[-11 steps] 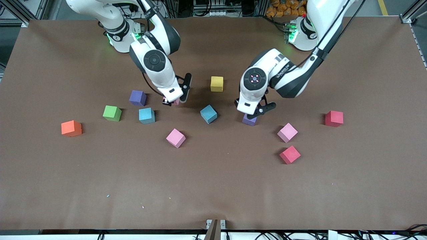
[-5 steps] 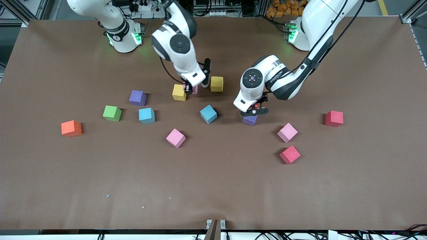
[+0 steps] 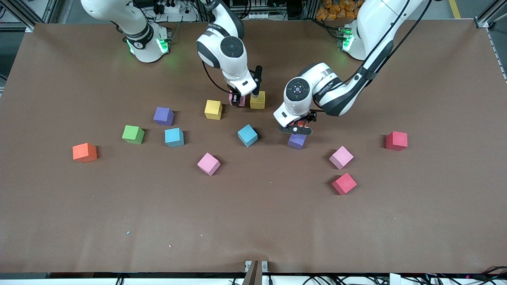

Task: Arrange 11 blocks into digit 3
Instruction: 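Place the pink cube beside yellow while the left gripper grasps the orange cube, then grasp the teal cube with the right gripper while the left gripper carries orange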

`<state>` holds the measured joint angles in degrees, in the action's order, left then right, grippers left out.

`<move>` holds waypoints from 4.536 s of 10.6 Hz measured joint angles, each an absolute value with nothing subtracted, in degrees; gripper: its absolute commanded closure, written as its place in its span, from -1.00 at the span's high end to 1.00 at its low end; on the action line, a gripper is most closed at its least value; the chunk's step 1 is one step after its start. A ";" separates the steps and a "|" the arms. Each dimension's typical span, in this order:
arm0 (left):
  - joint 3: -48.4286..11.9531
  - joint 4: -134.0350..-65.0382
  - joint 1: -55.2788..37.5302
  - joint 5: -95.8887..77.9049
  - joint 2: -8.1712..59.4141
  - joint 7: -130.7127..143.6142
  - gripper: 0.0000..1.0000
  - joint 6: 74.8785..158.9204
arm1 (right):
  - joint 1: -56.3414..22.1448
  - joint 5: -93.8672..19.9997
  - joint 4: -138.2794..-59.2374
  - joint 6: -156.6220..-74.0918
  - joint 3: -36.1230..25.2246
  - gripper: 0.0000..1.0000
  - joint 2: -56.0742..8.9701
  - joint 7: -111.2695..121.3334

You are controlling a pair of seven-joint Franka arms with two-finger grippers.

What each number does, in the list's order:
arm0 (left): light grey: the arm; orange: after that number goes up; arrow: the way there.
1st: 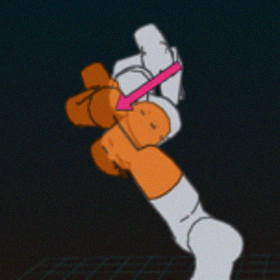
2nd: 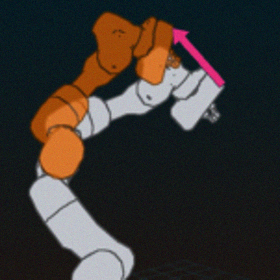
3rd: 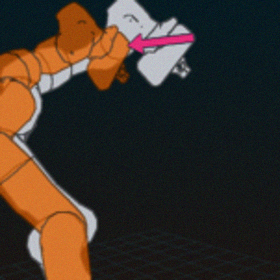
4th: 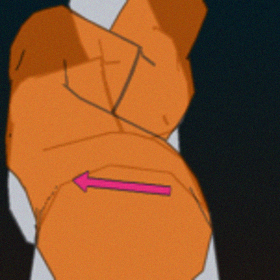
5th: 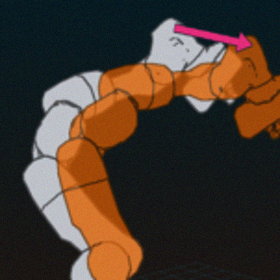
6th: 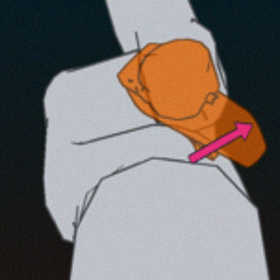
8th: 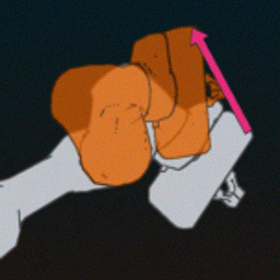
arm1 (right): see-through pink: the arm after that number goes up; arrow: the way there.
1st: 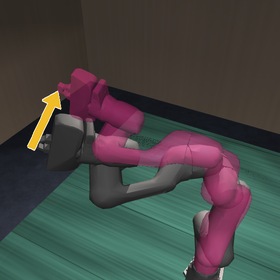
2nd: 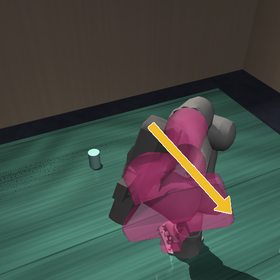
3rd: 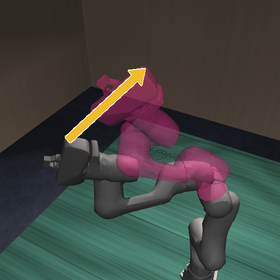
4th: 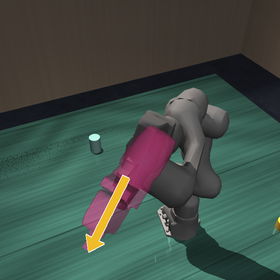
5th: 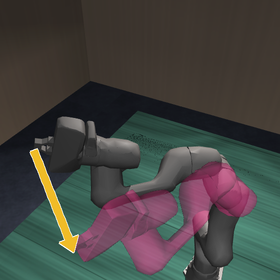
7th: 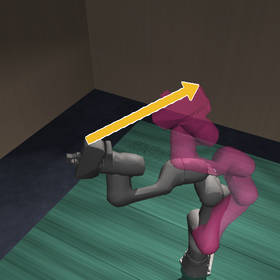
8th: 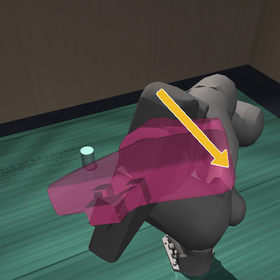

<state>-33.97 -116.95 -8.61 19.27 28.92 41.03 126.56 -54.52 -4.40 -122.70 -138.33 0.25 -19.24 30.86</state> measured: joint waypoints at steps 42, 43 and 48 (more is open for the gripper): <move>-34.72 -130.89 -13.04 -6.97 20.32 127.94 -0.92 148.99 | -45.07 -9.67 -92.00 -133.74 -0.92 1.00 -40.61 12.95; -34.72 -131.62 -14.00 -6.97 20.37 128.41 -0.92 150.00 | -45.24 -10.56 -91.98 -133.94 -0.82 1.00 -40.83 12.94; -34.68 -132.05 -17.43 -6.81 20.40 129.23 -0.92 151.10 | -44.83 -10.97 -92.33 -133.86 -0.95 0.38 -41.30 12.88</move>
